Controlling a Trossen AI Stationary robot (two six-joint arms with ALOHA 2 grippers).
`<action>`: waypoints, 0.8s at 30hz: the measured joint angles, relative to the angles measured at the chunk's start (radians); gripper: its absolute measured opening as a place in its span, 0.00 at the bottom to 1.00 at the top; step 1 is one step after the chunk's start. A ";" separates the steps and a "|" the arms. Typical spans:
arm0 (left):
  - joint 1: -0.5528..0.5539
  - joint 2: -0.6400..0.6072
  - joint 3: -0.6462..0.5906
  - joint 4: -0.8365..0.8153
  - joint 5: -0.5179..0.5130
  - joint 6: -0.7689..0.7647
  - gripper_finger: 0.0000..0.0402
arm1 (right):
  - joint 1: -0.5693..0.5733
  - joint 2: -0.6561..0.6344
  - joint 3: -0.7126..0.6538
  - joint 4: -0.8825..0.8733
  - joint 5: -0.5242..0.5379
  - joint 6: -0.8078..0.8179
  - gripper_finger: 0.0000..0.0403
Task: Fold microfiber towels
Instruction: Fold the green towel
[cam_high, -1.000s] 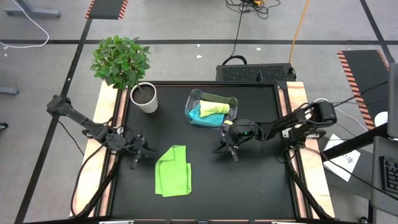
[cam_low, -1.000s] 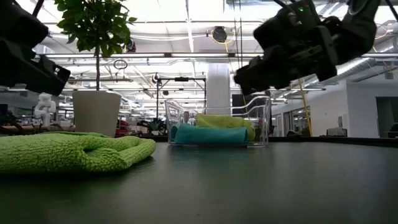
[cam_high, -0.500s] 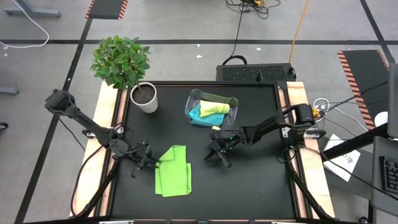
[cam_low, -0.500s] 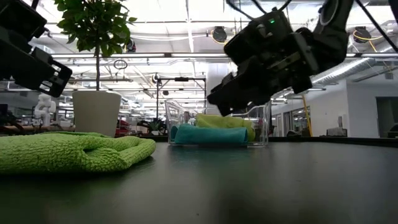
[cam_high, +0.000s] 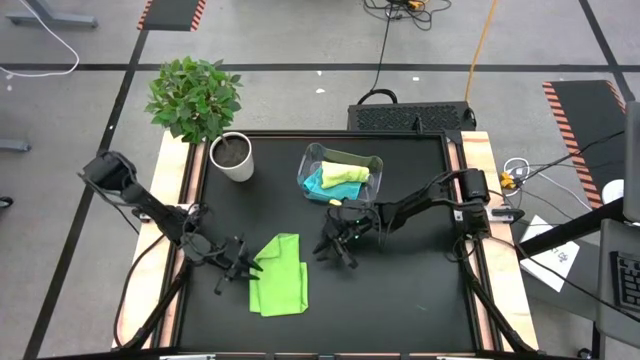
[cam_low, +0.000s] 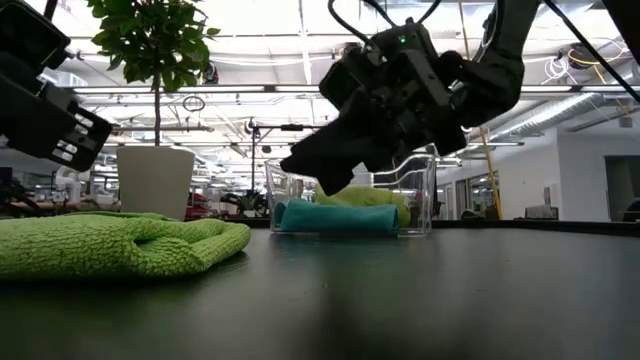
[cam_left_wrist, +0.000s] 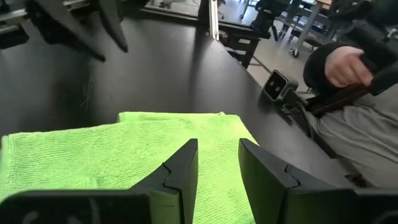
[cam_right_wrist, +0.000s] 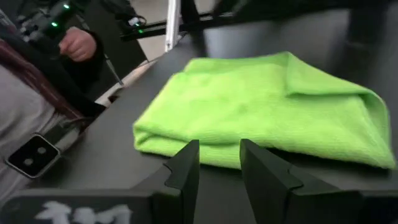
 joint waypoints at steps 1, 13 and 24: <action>-0.003 0.014 0.000 0.014 -0.001 0.000 0.29 | 0.004 0.000 0.005 0.000 -0.004 0.001 0.27; -0.004 0.127 0.022 0.076 -0.010 -0.074 0.29 | 0.022 0.005 0.045 -0.116 0.030 0.003 0.27; 0.041 0.310 0.162 0.063 -0.024 -0.055 0.29 | 0.038 0.149 0.119 -0.102 -0.003 0.044 0.27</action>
